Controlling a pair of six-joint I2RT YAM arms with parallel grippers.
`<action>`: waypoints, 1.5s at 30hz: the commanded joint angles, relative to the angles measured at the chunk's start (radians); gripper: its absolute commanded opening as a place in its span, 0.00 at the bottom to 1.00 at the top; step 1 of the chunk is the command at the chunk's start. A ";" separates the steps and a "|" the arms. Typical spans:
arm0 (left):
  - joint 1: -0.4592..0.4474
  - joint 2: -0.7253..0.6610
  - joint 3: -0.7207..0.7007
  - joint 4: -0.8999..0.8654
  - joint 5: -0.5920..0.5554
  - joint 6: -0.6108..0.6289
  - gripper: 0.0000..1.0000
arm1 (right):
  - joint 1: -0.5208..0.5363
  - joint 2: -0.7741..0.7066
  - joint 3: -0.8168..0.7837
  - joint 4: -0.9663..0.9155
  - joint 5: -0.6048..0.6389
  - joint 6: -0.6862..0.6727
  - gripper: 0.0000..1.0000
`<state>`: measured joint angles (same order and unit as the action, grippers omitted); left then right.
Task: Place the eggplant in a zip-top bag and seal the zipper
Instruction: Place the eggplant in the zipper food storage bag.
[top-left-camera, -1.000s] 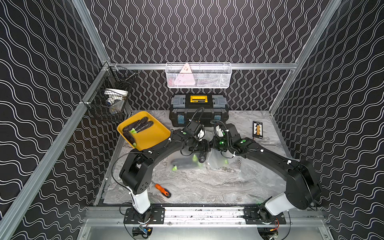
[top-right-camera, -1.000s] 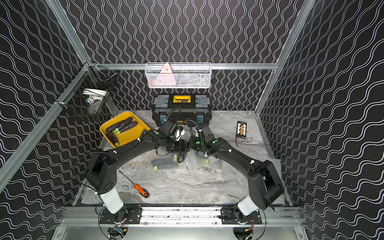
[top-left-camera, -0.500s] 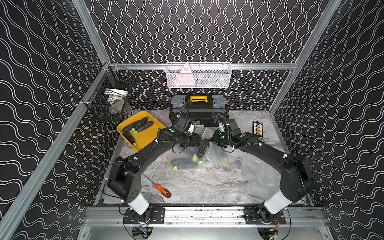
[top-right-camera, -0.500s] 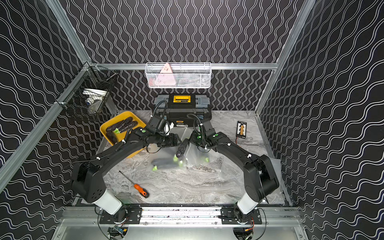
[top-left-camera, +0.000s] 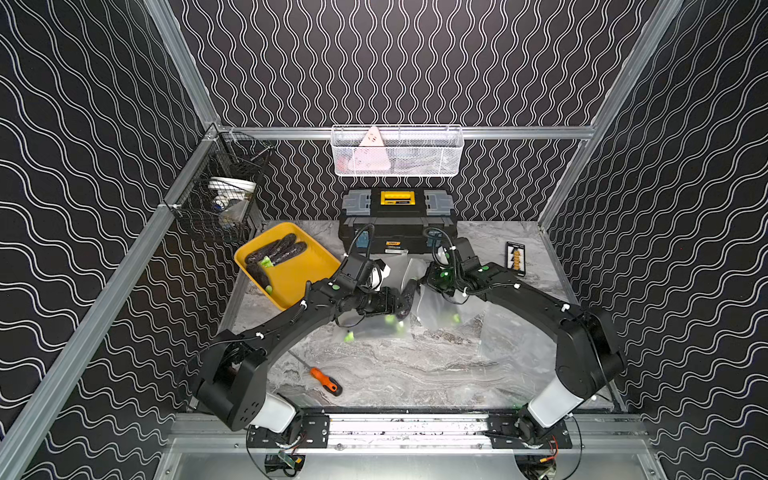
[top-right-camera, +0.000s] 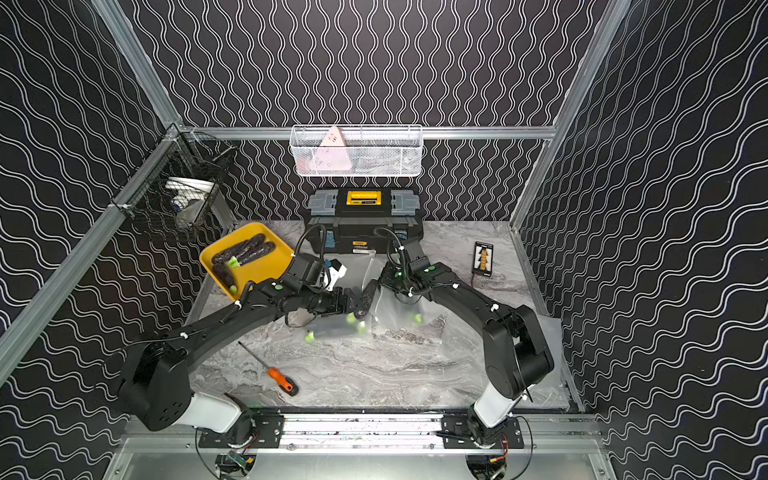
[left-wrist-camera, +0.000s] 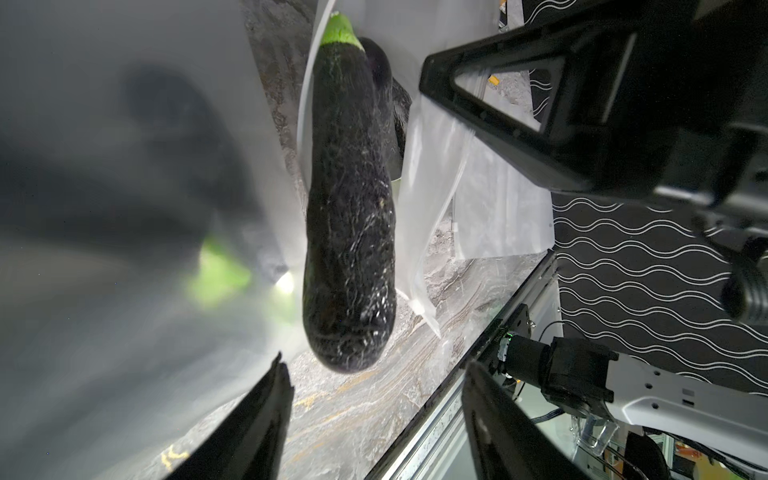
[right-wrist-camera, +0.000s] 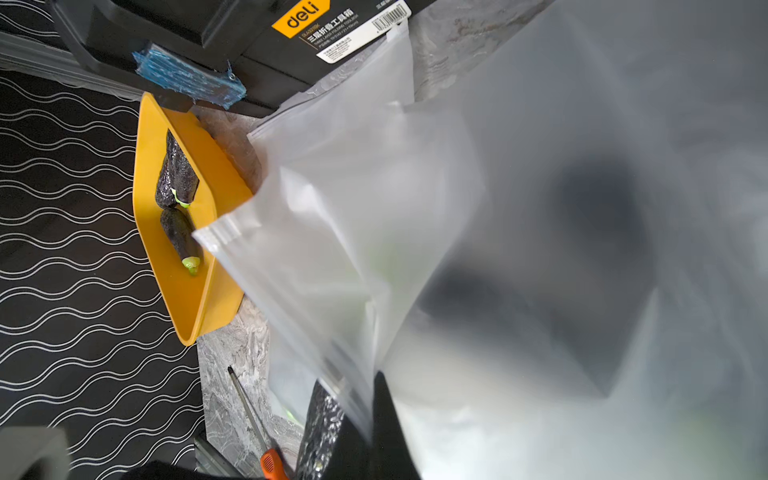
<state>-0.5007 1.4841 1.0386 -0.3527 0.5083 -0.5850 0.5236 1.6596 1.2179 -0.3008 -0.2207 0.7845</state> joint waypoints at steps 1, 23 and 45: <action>-0.023 0.018 -0.009 0.047 0.001 -0.009 0.70 | 0.003 -0.015 0.007 -0.009 0.014 -0.006 0.02; -0.034 0.144 0.099 0.036 -0.030 -0.029 0.39 | 0.075 -0.053 -0.023 -0.029 0.025 -0.010 0.02; -0.027 0.073 0.258 -0.199 -0.198 0.066 0.74 | 0.041 -0.066 0.009 -0.034 0.049 0.009 0.02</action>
<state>-0.5320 1.5688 1.2869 -0.4675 0.3679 -0.5713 0.5728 1.6085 1.2266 -0.3325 -0.1871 0.7849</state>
